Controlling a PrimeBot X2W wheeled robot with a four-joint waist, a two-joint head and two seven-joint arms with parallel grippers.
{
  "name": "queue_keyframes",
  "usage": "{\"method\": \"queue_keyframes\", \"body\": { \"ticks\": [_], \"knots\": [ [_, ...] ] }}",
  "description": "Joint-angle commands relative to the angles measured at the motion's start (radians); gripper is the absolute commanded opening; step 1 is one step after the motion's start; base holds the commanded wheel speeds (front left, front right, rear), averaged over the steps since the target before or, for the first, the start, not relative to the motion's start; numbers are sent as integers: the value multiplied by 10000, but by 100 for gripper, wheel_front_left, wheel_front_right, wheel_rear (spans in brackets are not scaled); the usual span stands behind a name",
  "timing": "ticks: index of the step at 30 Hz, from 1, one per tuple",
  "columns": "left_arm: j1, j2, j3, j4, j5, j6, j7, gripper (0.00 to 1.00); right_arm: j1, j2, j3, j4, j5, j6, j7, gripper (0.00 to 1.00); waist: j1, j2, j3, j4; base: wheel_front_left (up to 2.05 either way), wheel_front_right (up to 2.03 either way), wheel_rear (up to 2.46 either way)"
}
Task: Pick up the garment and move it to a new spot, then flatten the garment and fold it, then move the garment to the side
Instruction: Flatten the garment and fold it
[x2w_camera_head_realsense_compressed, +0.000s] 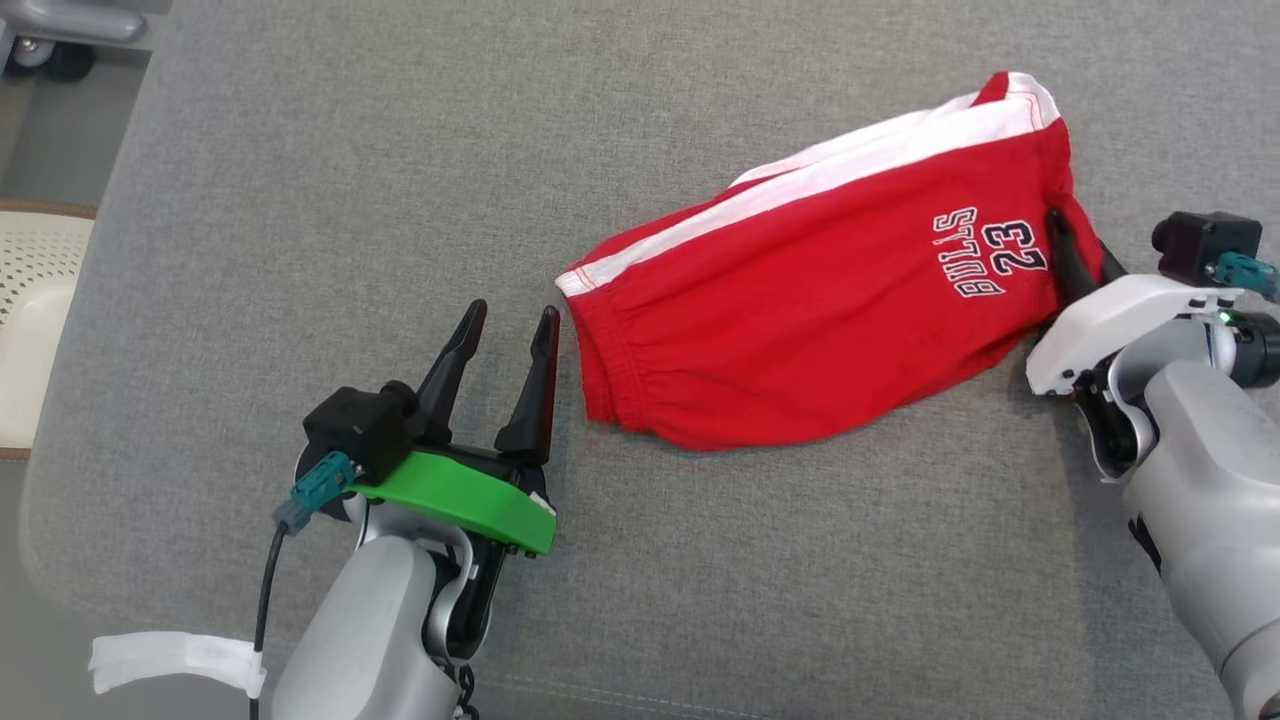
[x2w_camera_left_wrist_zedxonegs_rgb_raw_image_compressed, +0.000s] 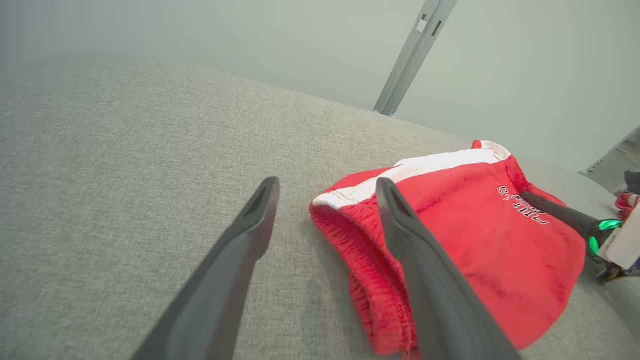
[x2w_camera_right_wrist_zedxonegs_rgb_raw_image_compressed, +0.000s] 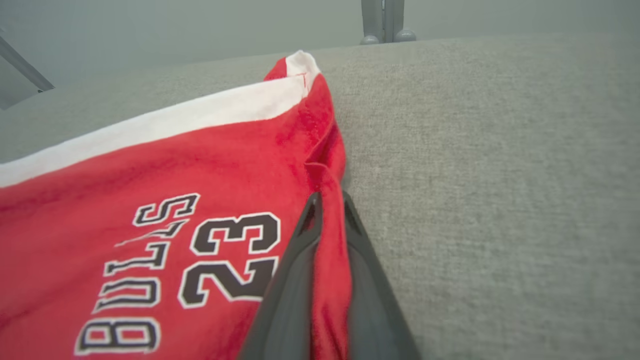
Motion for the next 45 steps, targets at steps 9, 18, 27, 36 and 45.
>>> {"method": "queue_keyframes", "body": {
  "ticks": [9,18,27,36,45],
  "knots": [
    [454,23,182,91,183,21,5,100,1521,107,-1341,-1258,466,-21,6,0,0,0,-879,-725,0,0,0],
    [1109,23,526,248,344,21,5,100,3624,581,-2526,-2838,372,-21,4,0,0,0,-1868,-1658,0,0,0],
    [1377,26,511,276,327,21,5,100,4319,918,-2816,-4333,-160,-15,3,0,0,0,-2165,-1849,0,0,0],
    [1537,26,408,375,186,21,5,100,4214,919,176,-6434,-242,-15,4,0,0,0,-2297,-1597,0,0,0],
    [1645,24,153,437,15,21,5,100,3322,1461,2492,-5474,-171,-15,3,0,0,0,-2348,-937,0,0,0]
  ]
}}
